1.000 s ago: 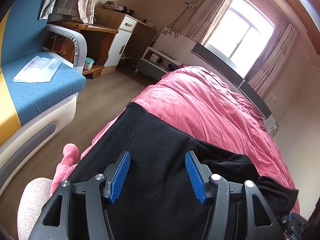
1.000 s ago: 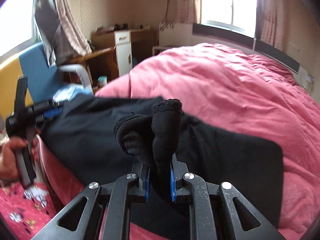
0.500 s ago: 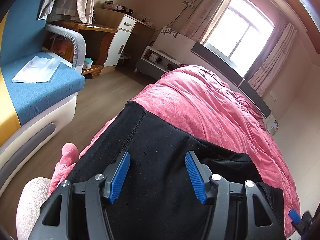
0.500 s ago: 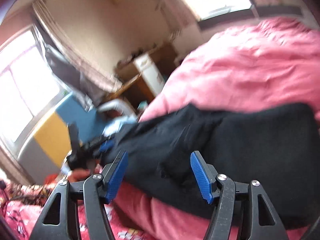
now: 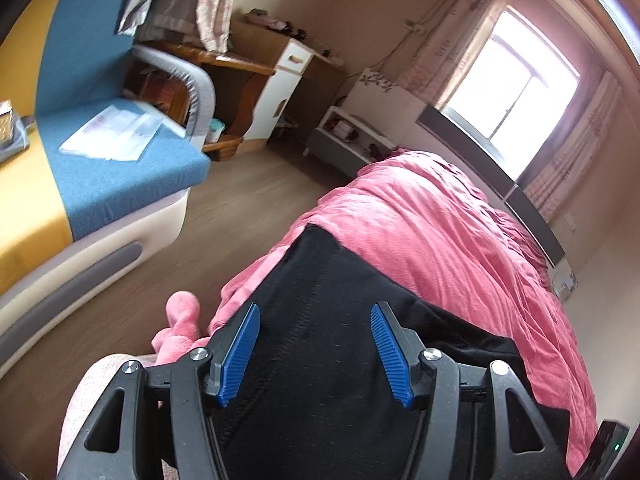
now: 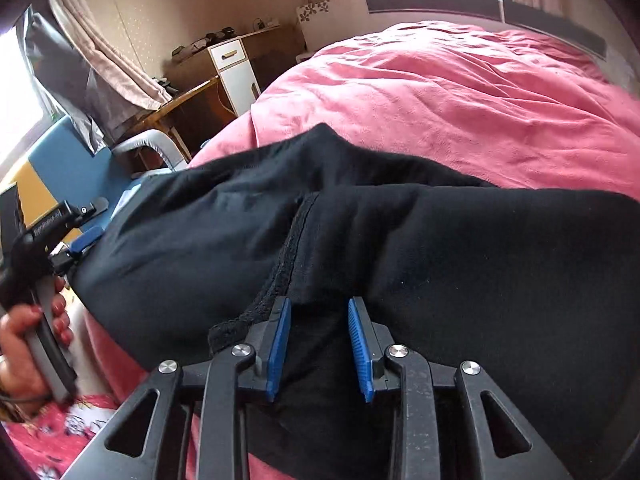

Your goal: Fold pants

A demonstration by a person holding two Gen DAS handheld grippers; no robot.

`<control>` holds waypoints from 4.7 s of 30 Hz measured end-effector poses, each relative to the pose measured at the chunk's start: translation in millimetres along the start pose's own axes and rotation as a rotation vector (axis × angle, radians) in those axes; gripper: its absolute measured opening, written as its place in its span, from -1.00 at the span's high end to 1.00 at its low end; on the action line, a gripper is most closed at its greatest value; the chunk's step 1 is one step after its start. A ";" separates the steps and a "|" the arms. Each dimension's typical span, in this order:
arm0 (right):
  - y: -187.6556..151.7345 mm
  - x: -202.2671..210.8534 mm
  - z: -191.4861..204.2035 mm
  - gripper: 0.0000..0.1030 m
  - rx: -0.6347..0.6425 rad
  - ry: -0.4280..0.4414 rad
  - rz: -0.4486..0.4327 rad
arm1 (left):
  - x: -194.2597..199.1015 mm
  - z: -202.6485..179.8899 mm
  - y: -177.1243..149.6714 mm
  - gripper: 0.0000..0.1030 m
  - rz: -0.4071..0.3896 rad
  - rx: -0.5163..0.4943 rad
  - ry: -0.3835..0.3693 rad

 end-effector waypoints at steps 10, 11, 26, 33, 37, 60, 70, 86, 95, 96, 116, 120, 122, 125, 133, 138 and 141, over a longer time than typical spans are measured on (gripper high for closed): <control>-5.0 26.2 -13.7 0.29 -0.034 -0.008 -0.140 | 13.7 24.3 -2.6 -0.15 0.106 0.047 0.056; -5.7 29.1 -16.9 0.29 -0.023 -0.032 -0.149 | 17.1 26.7 -2.8 -0.15 0.118 0.059 0.045; -6.2 29.9 -24.0 0.26 -0.049 -0.036 -0.171 | -29.2 27.3 -29.8 -0.35 0.386 -0.102 -0.023; -6.7 30.4 -22.7 0.23 -0.049 -0.035 -0.169 | -39.9 23.0 -33.0 -0.19 0.427 -0.074 -0.059; -7.2 30.9 -22.3 0.22 -0.057 -0.032 -0.169 | -22.9 7.0 -27.7 0.38 0.367 -0.193 -0.068; -7.1 31.9 -22.6 0.22 -0.082 -0.021 -0.166 | 32.6 -47.1 7.9 0.72 0.242 -0.209 -0.099; 8.4 38.4 -21.8 -0.09 -0.149 0.046 -0.066 | 91.6 -136.7 48.0 0.73 0.100 -0.079 -0.481; -2.6 137.8 -142.1 -0.26 -0.398 -0.106 -0.084 | 186.4 -360.9 -56.2 0.91 0.209 -0.532 -0.965; 10.4 156.8 -161.1 -0.29 -0.482 -0.050 -0.189 | 144.8 -364.9 -141.9 0.85 0.421 -0.544 -0.921; 13.2 157.1 -155.2 -0.34 -0.484 -0.017 -0.203 | 135.6 -350.1 -135.0 0.84 0.418 -0.501 -0.890; 34.7 59.7 -11.1 0.72 -0.289 0.253 -0.027 | 37.0 -144.1 -26.4 0.34 0.188 -0.113 -0.320; 82.4 128.4 -26.9 0.73 -0.175 0.225 -0.187 | 40.0 -153.2 -30.5 0.34 0.196 -0.152 -0.329; 90.7 154.8 -54.8 0.72 -0.158 0.155 -0.229 | 41.2 -159.2 -36.5 0.34 0.205 -0.177 -0.339; 78.4 164.8 -102.2 0.72 -0.208 0.057 -0.220 | 40.9 -173.2 -53.2 0.34 0.240 -0.236 -0.360; -7.1 115.5 -190.3 0.72 -0.458 -0.011 -0.046 | 42.9 -241.1 -121.0 0.34 0.352 -0.517 -0.465; 3.4 120.4 -182.2 0.73 -0.420 -0.058 -0.086 | 37.5 -287.3 -146.1 0.34 0.323 -0.705 -0.476; 26.4 142.8 -184.4 0.73 -0.301 -0.157 -0.142 | 24.5 -300.2 -158.8 0.32 0.330 -0.782 -0.452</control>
Point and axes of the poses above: each gripper's, at about its wrist camera, not at the fingertips, and x roughly against the way its jaws point, z to its left, y to its top, the point moved 10 cm from there along -x, roughly the way its jaws point, and after that the axes turned 6 degrees about -z, right-handed, at the moved point
